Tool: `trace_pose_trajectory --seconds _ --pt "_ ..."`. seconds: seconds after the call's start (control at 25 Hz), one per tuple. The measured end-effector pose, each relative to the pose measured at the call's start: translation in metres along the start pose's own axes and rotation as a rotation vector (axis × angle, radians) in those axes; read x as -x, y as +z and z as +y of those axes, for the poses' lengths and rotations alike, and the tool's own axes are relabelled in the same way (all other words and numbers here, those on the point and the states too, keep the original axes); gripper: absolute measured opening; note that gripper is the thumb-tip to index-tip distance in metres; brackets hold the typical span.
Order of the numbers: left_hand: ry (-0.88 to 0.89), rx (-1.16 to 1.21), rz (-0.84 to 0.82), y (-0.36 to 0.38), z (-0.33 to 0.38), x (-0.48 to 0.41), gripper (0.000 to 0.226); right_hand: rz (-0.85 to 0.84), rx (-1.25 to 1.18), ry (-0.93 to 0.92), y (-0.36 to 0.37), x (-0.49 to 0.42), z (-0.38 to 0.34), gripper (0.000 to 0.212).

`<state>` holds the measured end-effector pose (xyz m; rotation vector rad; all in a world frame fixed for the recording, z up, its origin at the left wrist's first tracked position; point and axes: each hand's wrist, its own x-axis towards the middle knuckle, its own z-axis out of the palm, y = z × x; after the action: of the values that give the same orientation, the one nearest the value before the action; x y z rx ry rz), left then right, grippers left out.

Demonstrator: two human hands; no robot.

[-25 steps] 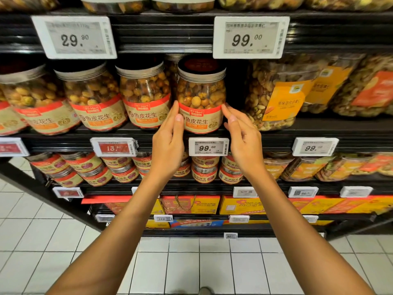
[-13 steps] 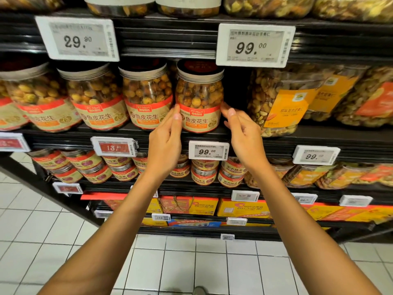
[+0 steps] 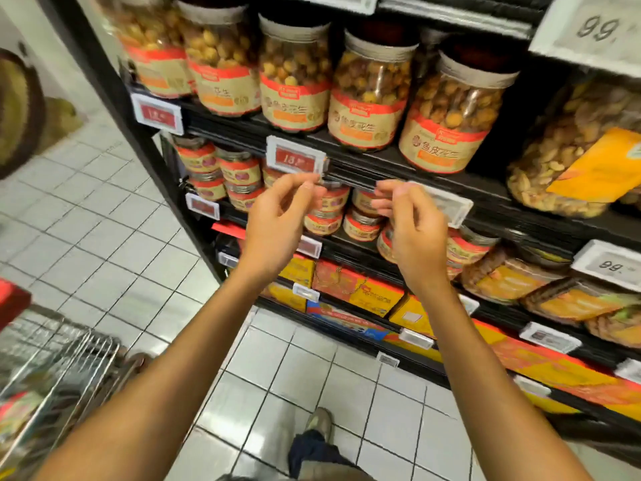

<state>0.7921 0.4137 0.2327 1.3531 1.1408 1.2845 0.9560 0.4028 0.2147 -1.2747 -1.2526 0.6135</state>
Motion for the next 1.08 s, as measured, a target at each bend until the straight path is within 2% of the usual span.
trace_pose_trajectory --seconds 0.12,0.32,0.48,0.64,0.76,0.88,1.0,1.08 --pt "-0.127 0.015 0.187 -0.086 -0.015 0.063 0.019 -0.257 -0.14 0.137 0.075 0.05 -0.005 0.025" --pt "-0.329 0.026 0.624 -0.234 -0.033 0.213 0.02 -0.725 -0.293 0.209 0.208 0.162 -0.041 0.024" --pt "-0.4 0.033 0.955 -0.323 -0.039 0.339 0.021 -1.025 -0.354 0.278 0.294 0.275 -0.071 0.026" --pt "-0.414 0.079 1.155 -0.383 -0.033 0.394 0.022 -1.242 -0.326 0.246 0.359 0.336 -0.104 0.026" --pt "-0.368 0.173 1.259 -0.427 -0.031 0.409 0.023 -1.339 -0.341 0.183 0.414 0.35 -0.128 0.025" --pt "-0.336 0.274 1.286 -0.472 -0.034 0.41 0.019 -1.329 -0.322 0.142 0.477 0.34 -0.14 0.026" --pt "-0.307 0.283 1.326 -0.539 -0.044 0.399 0.02 -1.305 -0.034 0.249 0.57 0.327 -0.132 0.025" --pt "-0.356 0.264 1.356 -0.589 -0.053 0.384 0.022 -1.404 0.247 0.26 0.635 0.326 -0.118 0.026"
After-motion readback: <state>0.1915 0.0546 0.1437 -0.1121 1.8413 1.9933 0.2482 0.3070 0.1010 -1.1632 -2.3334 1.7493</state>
